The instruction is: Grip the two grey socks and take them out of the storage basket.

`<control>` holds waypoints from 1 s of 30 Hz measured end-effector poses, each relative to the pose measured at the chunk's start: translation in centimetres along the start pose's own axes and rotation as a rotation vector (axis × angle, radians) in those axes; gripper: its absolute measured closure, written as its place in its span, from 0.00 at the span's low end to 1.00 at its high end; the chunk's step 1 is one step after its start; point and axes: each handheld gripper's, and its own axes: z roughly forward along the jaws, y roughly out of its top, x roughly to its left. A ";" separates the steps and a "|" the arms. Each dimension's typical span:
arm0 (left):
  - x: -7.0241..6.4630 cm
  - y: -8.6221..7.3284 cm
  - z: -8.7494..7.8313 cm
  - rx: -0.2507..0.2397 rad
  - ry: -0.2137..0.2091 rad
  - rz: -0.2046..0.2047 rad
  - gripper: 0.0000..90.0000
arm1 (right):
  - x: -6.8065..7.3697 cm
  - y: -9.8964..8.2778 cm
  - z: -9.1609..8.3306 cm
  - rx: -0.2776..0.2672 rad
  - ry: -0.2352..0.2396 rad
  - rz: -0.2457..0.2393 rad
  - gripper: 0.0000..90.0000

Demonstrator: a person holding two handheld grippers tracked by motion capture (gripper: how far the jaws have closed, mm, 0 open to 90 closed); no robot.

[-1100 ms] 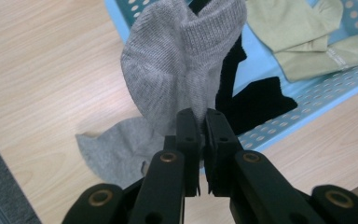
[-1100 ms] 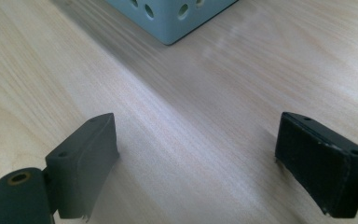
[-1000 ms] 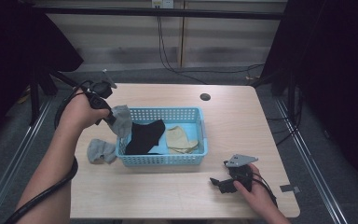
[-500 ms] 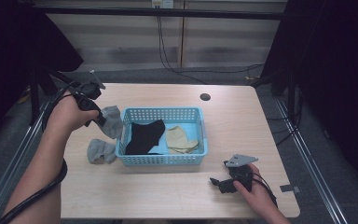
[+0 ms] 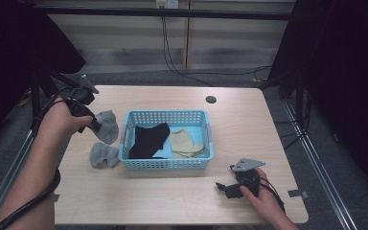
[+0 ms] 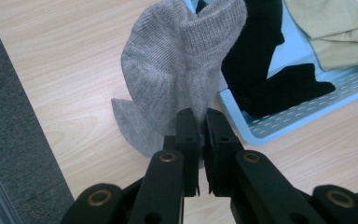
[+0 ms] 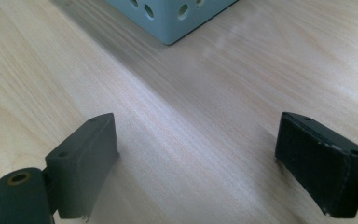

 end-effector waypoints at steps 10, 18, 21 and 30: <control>1.1 -0.7 2.3 0.014 0.002 -0.028 0.95 | 0.0 0.0 0.0 -0.001 0.000 0.002 0.13; 1.5 -0.9 4.4 0.022 -0.004 -0.044 0.95 | 0.0 0.0 0.0 -0.001 0.001 0.002 0.13; 1.6 -1.0 5.0 0.020 -0.008 -0.050 0.95 | 0.0 0.0 0.0 -0.002 0.000 0.000 0.13; 1.9 -1.1 7.2 0.016 -0.016 -0.073 0.94 | 0.0 0.0 0.0 -0.002 0.000 0.001 0.13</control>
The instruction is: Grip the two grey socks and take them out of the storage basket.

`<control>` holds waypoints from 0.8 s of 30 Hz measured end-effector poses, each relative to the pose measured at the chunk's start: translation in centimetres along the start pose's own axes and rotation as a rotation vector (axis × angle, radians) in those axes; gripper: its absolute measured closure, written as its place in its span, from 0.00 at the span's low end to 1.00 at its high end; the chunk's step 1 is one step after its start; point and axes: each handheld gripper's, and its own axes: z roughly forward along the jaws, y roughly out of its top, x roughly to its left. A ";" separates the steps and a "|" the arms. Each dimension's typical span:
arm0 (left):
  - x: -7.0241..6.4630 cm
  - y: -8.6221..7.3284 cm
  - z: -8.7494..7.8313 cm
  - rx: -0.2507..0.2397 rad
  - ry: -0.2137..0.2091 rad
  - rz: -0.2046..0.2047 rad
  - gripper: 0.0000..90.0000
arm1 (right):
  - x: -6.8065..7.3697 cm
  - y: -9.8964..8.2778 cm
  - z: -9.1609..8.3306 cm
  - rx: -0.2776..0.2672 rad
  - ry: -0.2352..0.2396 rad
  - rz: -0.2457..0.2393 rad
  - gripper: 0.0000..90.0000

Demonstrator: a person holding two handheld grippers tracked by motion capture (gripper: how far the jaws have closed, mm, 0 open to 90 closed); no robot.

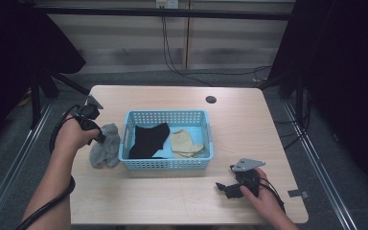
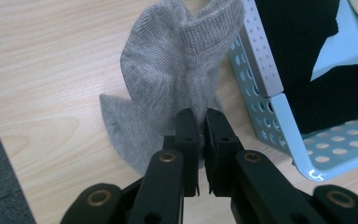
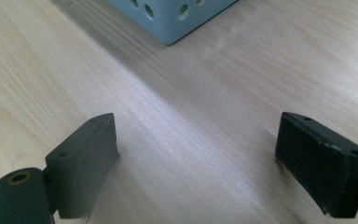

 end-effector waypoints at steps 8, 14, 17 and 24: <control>0.1 0.0 0.9 0.000 -0.005 -0.004 0.93 | 0.0 0.0 0.0 -0.001 0.000 -0.002 0.13; 0.2 0.0 1.3 -0.013 0.005 0.004 0.93 | 0.0 0.0 0.0 -0.001 0.000 -0.003 0.13; 0.1 0.0 1.6 -0.020 0.001 0.000 0.89 | 0.0 0.0 0.0 -0.001 0.000 -0.004 0.13; 0.1 -0.1 1.8 -0.040 0.009 0.000 0.83 | 0.0 0.0 0.0 -0.001 0.000 -0.003 0.13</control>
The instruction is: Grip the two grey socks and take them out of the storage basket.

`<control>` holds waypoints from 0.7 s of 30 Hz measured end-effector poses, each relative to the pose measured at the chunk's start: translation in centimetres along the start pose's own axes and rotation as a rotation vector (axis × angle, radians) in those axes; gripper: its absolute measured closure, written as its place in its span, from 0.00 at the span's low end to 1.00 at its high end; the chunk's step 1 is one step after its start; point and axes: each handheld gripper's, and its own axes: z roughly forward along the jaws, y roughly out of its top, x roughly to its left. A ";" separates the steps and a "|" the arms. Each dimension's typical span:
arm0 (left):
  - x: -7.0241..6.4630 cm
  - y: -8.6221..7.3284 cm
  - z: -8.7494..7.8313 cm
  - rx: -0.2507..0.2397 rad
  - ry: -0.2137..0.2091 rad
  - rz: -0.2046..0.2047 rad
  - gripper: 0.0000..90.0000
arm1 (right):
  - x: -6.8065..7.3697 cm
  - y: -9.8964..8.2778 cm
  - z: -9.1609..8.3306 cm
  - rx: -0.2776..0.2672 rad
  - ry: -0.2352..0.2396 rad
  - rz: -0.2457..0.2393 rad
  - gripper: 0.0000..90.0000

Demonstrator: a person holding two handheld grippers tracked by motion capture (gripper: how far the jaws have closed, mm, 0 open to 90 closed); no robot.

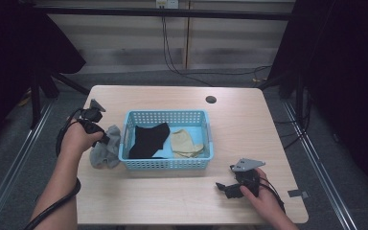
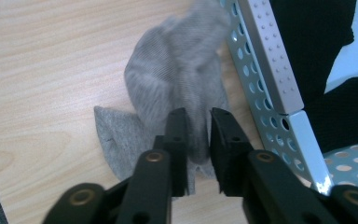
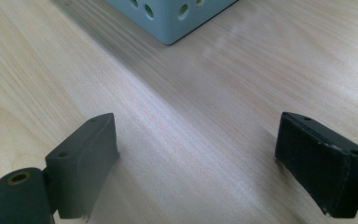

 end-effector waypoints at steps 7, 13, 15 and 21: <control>-0.2 -0.4 0.1 -0.030 0.025 -0.003 0.69 | 0.0 0.0 0.0 0.000 0.000 0.001 0.13; -0.2 -1.0 0.1 -0.067 0.046 -0.009 0.54 | 0.0 0.0 0.0 0.002 0.001 0.003 0.13; -0.2 -1.5 0.1 -0.080 0.028 -0.018 0.50 | 0.0 0.0 0.0 0.000 0.002 0.001 0.14; -0.5 -2.4 0.0 -0.088 0.021 0.001 0.44 | 0.0 0.0 0.0 0.004 0.002 0.001 0.14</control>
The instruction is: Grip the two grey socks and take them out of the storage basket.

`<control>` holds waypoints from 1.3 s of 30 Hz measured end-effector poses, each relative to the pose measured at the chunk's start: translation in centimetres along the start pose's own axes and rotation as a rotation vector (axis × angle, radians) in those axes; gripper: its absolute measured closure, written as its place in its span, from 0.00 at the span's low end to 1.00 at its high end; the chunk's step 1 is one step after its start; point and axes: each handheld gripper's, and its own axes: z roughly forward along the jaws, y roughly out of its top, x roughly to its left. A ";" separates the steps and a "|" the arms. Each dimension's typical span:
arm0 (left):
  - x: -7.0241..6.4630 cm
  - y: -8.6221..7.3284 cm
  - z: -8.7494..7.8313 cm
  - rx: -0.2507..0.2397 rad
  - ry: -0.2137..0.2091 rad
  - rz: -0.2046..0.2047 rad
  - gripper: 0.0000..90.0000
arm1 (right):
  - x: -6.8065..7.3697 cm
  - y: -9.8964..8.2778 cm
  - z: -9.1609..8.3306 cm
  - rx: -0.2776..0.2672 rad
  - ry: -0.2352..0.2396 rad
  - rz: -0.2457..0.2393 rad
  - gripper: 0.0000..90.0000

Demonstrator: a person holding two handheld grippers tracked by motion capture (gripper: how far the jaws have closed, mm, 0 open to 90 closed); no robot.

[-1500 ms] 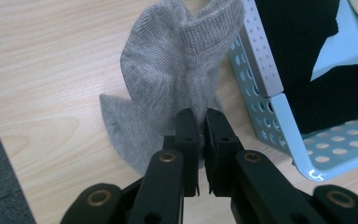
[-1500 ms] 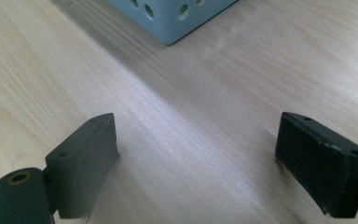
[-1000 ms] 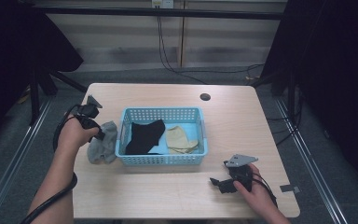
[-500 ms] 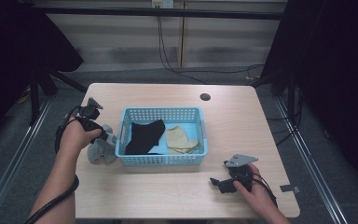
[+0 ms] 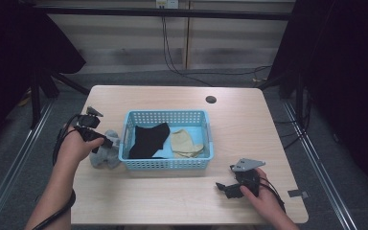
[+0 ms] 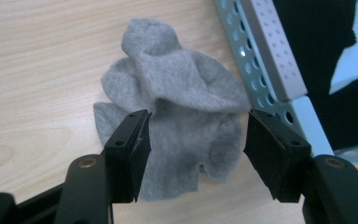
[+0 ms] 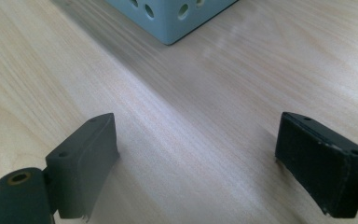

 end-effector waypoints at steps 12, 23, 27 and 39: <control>0.0 -2.5 -0.3 -0.038 -0.023 0.040 0.34 | 0.0 -0.1 -0.1 0.000 0.001 -0.006 0.14; -0.6 -5.7 0.6 -0.118 -0.055 0.072 0.31 | 0.0 -0.1 -0.1 0.000 0.000 -0.006 0.13; -1.0 -6.8 1.3 -0.136 -0.060 0.084 0.31 | 0.0 -0.1 -0.1 0.000 0.000 -0.006 0.13; -2.6 -10.1 3.2 -0.177 -0.079 0.110 0.30 | 0.0 -0.1 -0.1 0.000 0.000 -0.006 0.14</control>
